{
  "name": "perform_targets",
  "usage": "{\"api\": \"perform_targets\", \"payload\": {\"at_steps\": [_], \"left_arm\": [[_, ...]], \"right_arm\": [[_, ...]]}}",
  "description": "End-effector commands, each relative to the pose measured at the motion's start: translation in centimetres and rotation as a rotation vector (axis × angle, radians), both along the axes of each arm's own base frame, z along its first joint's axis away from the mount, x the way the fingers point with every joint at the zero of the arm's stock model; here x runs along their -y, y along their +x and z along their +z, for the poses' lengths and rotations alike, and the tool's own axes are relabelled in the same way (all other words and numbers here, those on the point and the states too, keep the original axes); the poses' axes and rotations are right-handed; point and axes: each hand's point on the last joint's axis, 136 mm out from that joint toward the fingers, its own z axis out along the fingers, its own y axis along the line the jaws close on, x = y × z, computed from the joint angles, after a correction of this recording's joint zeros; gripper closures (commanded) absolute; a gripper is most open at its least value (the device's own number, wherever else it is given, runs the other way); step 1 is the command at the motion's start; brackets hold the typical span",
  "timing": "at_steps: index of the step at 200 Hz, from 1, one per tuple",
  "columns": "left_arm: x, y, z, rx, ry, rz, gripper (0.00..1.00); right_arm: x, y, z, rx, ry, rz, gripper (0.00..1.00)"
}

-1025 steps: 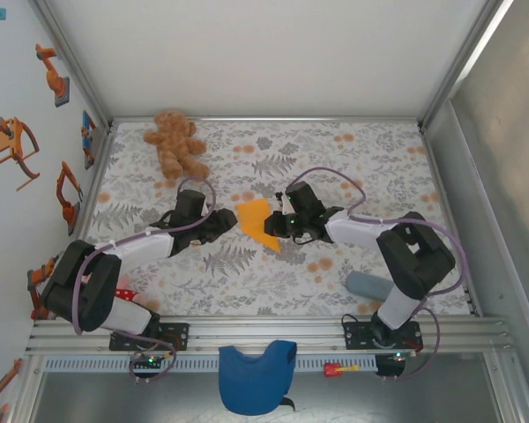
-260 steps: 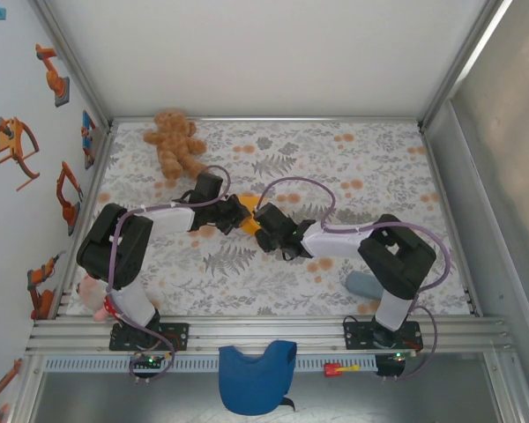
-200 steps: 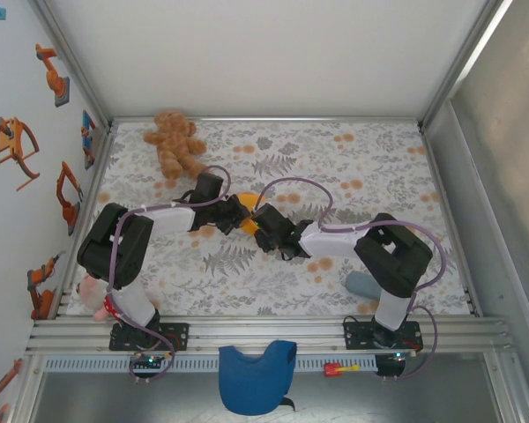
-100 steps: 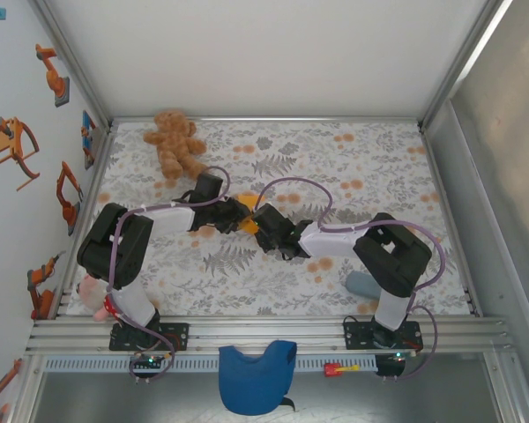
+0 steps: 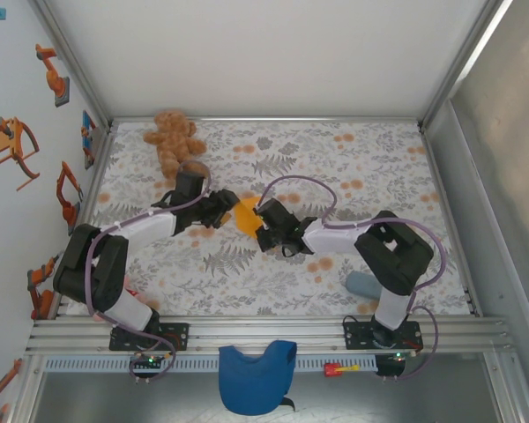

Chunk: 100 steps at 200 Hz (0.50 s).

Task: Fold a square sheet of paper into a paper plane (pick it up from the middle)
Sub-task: Fourth fold the wing at the center of the table.

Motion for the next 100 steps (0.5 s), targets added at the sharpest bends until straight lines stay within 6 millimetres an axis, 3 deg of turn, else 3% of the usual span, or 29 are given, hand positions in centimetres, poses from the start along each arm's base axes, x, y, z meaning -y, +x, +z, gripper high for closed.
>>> {"api": "perform_targets", "payload": {"at_steps": [1, 54, 100], "left_arm": [[-0.3, -0.3, 0.1, 0.039, -0.015, 0.004, 0.45], [1.2, -1.7, -1.0, 0.06, -0.045, -0.051, 0.44], [2.4, -2.2, -2.9, 0.057, -0.017, -0.095, 0.44]], "right_arm": [[-1.0, -0.7, 0.2, -0.092, 0.122, 0.021, 0.95], [-1.6, -0.8, 0.7, -0.273, 0.329, 0.04, 0.96], [-1.9, -0.9, 0.3, -0.386, 0.407, 0.043, 0.96]]}}
